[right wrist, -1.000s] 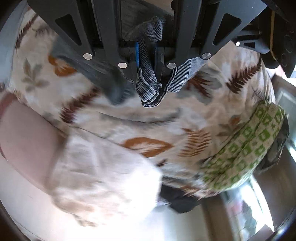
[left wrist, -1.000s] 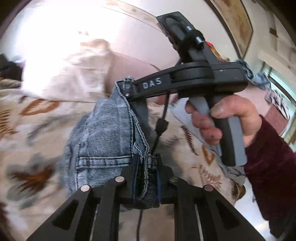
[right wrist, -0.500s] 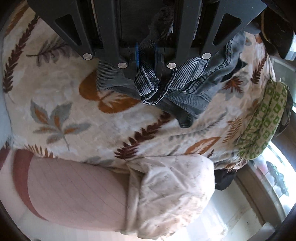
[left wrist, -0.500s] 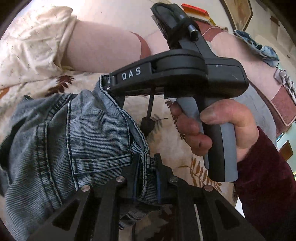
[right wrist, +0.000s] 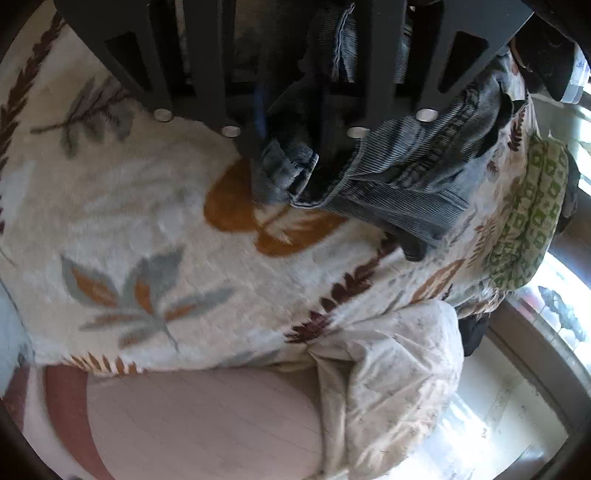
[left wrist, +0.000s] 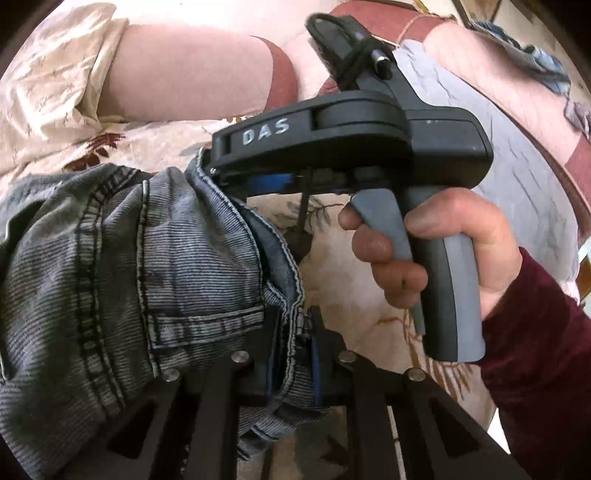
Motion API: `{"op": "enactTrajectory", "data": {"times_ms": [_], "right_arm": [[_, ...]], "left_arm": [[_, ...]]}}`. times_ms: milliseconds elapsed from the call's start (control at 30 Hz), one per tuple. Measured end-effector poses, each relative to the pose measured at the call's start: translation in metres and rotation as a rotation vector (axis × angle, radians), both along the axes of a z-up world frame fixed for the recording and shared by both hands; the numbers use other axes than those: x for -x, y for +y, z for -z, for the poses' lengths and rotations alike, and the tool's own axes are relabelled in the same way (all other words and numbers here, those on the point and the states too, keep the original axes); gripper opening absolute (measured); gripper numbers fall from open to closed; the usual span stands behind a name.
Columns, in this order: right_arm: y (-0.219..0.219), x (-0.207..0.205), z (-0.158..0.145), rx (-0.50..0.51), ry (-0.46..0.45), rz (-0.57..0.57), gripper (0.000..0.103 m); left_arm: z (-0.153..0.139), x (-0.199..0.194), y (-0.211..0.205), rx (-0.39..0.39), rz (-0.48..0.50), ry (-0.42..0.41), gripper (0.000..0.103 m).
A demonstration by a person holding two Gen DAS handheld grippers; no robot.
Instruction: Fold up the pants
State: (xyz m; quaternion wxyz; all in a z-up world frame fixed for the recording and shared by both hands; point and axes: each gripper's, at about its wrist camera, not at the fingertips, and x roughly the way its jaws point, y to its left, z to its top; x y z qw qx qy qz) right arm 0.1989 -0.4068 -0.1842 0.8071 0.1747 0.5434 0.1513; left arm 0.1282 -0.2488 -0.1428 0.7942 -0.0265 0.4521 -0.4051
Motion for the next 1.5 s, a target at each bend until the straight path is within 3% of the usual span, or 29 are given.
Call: {"op": "enactTrajectory", "data": {"times_ms": [33,100,300,433,567,667,833,967,1133,1267,1400,1467,1500], "right_arm": [[-0.005,0.003,-0.002,-0.001,0.0,0.026,0.047],[-0.015,0.013,-0.013,-0.009,-0.024,0.062,0.055],[-0.034,0.053,-0.067,0.01,-0.127,0.135,0.055],[-0.032,0.084,-0.102,0.024,-0.197,0.169,0.055],[0.001,0.107,-0.121,-0.005,-0.261,0.159,0.054],[0.039,0.118,-0.115,-0.014,-0.274,0.14,0.053],[0.089,0.12,-0.077,0.002,-0.218,0.106,0.053],[0.089,0.111,-0.033,0.044,-0.094,0.123,0.052],[0.072,0.109,0.0,-0.03,0.015,0.141,0.05],[0.084,0.11,0.004,0.05,-0.01,0.119,0.05],[0.08,0.12,-0.006,0.031,-0.044,0.15,0.05],[0.082,0.129,-0.021,0.056,-0.075,0.158,0.053],[0.083,0.135,-0.03,0.065,-0.109,0.164,0.055]], "left_arm": [[-0.004,0.001,0.002,0.004,0.008,0.013,0.021],[-0.016,0.002,0.01,0.026,0.021,0.027,0.027],[-0.072,0.019,0.073,0.015,-0.013,-0.104,0.041],[-0.091,0.008,0.123,-0.093,-0.152,-0.207,0.045],[-0.083,-0.013,0.149,-0.257,-0.263,-0.246,0.045],[-0.066,-0.018,0.156,-0.341,-0.286,-0.241,0.045],[-0.041,-0.014,0.143,-0.36,-0.259,-0.203,0.045],[-0.026,-0.009,0.126,-0.402,-0.254,-0.226,0.045],[0.006,-0.009,0.115,-0.476,-0.261,-0.206,0.045],[0.007,-0.01,0.114,-0.477,-0.279,-0.2,0.045],[-0.015,0.001,0.123,-0.428,-0.323,-0.225,0.045],[-0.032,0.013,0.129,-0.406,-0.352,-0.26,0.05],[-0.041,0.019,0.132,-0.399,-0.367,-0.279,0.059]]}}
